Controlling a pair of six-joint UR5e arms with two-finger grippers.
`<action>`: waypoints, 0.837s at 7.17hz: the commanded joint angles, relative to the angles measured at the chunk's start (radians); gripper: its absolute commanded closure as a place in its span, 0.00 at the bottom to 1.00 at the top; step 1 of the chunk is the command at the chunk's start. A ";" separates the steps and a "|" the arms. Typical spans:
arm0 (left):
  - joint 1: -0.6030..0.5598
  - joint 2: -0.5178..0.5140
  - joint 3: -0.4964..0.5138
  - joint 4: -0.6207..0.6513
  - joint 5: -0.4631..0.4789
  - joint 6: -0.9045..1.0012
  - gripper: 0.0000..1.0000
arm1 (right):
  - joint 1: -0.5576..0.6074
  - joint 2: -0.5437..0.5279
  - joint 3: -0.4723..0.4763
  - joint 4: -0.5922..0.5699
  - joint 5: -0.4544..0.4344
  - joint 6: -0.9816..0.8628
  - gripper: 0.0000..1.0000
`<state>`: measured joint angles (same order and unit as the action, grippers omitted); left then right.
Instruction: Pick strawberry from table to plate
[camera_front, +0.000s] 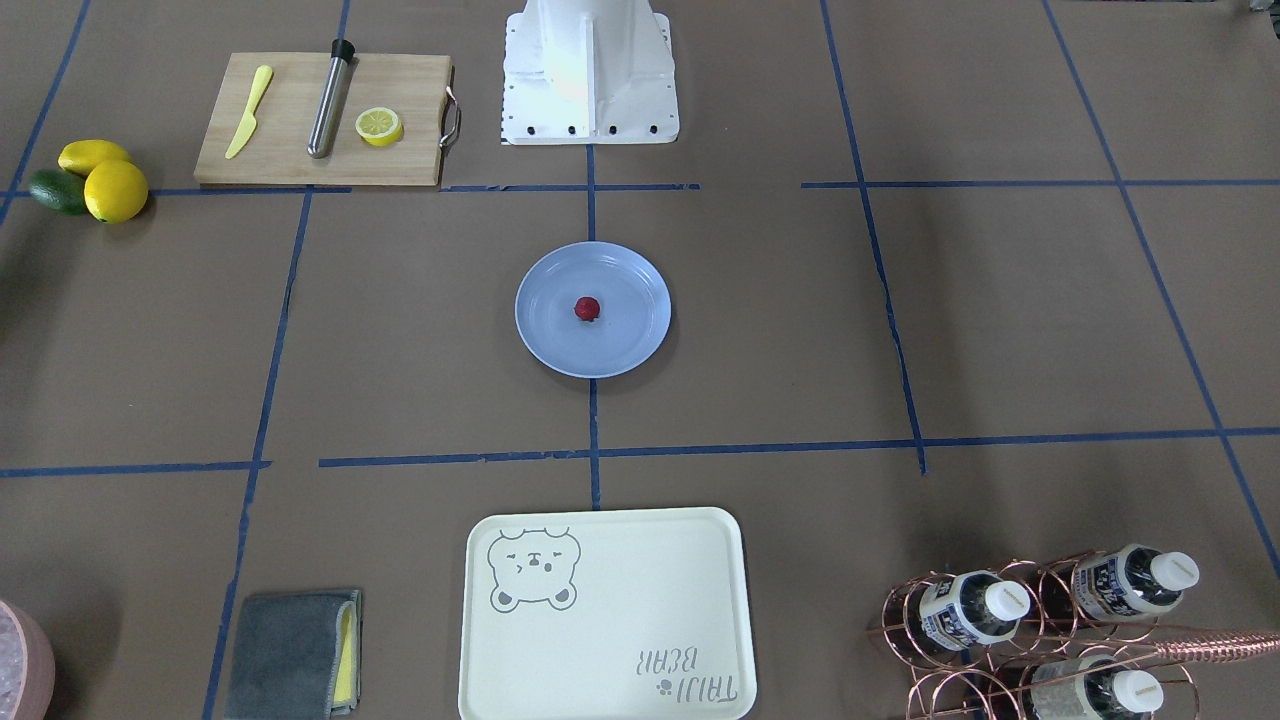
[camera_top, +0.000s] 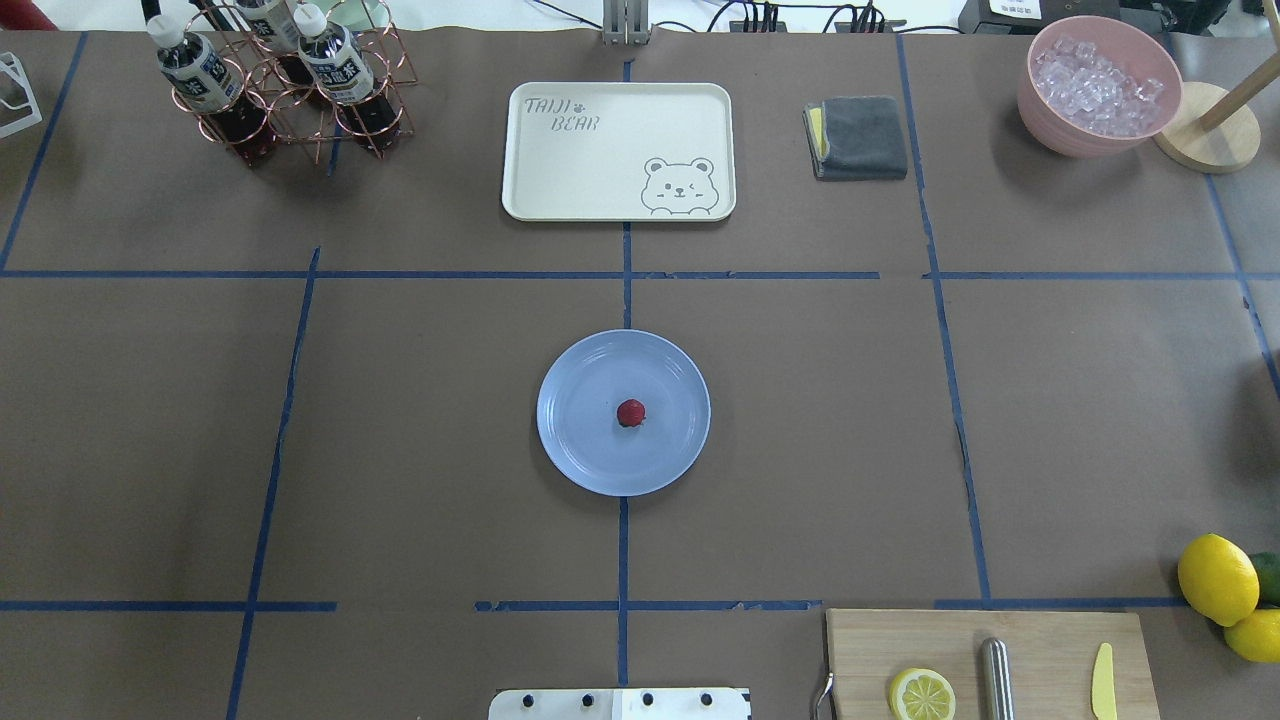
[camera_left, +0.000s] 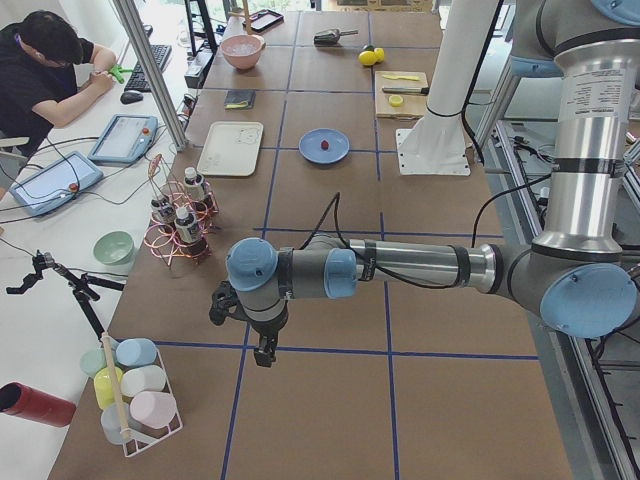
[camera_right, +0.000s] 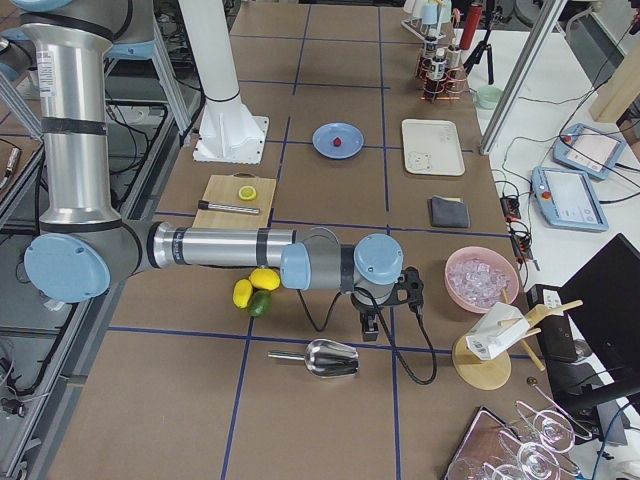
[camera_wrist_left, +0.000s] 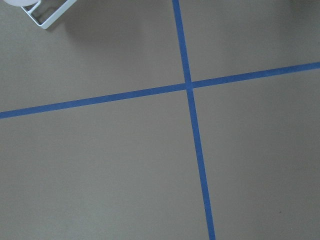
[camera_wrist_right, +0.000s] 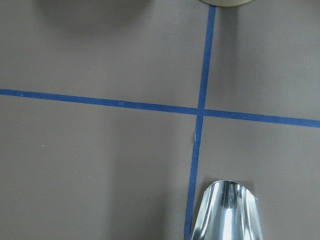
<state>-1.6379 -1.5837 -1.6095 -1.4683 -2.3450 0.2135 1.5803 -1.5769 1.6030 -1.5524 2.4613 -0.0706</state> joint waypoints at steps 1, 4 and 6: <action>-0.016 0.005 0.000 0.000 0.000 0.000 0.00 | 0.001 0.000 0.000 0.000 0.001 0.000 0.00; -0.014 0.027 0.002 -0.007 -0.003 -0.002 0.00 | 0.001 0.000 0.002 0.002 0.001 0.000 0.00; -0.014 0.027 0.003 -0.009 -0.003 -0.003 0.00 | 0.001 0.000 0.005 0.003 0.001 0.000 0.00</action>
<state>-1.6521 -1.5574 -1.6071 -1.4764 -2.3485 0.2113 1.5815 -1.5769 1.6060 -1.5499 2.4620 -0.0706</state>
